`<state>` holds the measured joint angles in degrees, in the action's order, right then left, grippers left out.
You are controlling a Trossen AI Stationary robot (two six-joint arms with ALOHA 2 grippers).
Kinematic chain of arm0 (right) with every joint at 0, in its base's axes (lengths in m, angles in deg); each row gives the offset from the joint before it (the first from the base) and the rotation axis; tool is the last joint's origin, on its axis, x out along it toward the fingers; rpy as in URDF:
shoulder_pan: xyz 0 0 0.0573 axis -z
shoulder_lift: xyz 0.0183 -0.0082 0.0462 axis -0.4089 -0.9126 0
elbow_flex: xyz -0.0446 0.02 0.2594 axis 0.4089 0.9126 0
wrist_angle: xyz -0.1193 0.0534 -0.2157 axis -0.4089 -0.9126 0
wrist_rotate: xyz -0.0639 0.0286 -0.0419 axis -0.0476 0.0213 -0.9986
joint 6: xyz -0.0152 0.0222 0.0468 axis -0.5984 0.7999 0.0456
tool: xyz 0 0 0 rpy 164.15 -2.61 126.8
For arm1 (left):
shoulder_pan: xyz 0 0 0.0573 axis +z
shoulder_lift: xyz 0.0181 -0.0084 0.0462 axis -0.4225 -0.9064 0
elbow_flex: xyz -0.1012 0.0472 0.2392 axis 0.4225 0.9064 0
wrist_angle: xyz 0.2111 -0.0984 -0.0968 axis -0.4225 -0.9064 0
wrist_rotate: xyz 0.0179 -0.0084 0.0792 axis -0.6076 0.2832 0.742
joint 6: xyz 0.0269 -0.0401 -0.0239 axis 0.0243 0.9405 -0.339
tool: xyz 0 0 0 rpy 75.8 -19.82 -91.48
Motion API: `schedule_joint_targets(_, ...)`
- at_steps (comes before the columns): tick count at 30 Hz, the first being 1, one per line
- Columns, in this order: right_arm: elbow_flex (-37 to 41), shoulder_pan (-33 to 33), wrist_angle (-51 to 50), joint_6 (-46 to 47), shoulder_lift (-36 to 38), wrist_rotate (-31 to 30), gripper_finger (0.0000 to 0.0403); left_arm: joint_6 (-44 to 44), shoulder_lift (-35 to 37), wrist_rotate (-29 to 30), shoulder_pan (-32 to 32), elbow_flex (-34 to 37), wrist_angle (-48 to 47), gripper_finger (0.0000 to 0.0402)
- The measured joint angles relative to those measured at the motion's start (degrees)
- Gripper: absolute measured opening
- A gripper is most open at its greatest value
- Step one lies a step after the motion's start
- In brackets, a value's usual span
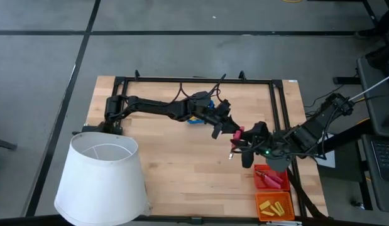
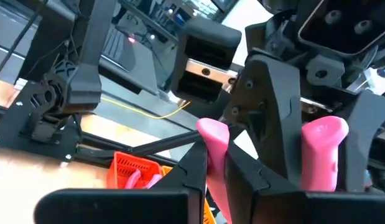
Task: Pick & Place School Supplies
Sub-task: Put the pink hole puncher into the red bin
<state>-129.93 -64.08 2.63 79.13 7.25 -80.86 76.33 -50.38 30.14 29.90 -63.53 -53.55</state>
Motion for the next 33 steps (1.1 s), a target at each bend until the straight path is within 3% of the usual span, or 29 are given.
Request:
schedule_joint_targets(4, 0.0, 0.5, 0.6, 0.0, -0.3, 1.0, 0.0049, -1.6, 0.0, 0.0, 0.1, -0.1, 0.3, 0.0027)
schedule_joint_targets(9, 0.0, 0.6, 0.2, -0.4, -0.3, 0.4, 0.0048, -3.4, 0.1, 0.5, 0.6, -0.2, -0.4, 0.0044)
schedule_joint_targets(21, 0.0, 0.9, 0.5, -0.1, -0.1, -5.5, 0.0048, -9.5, 2.3, 4.5, 7.5, 0.0, -1.9, 0.0197)
schedule_joint_targets(24, 0.0, 1.0, 0.8, 0.3, -0.3, -5.0, 0.0048, -14.7, 4.7, 4.6, 8.8, -0.1, -11.0, 0.0216)
schedule_joint_targets(29, -0.1, 0.0, 1.3, 0.6, -0.3, -1.1, 0.0048, -31.5, 6.8, 14.5, 10.8, 0.2, -40.4, 0.022)
schedule_joint_targets(33, -0.1, 1.1, -1.5, 1.0, -0.3, -2.6, 0.0048, -37.7, 7.9, 12.6, 8.6, 0.7, -55.7, 0.022)
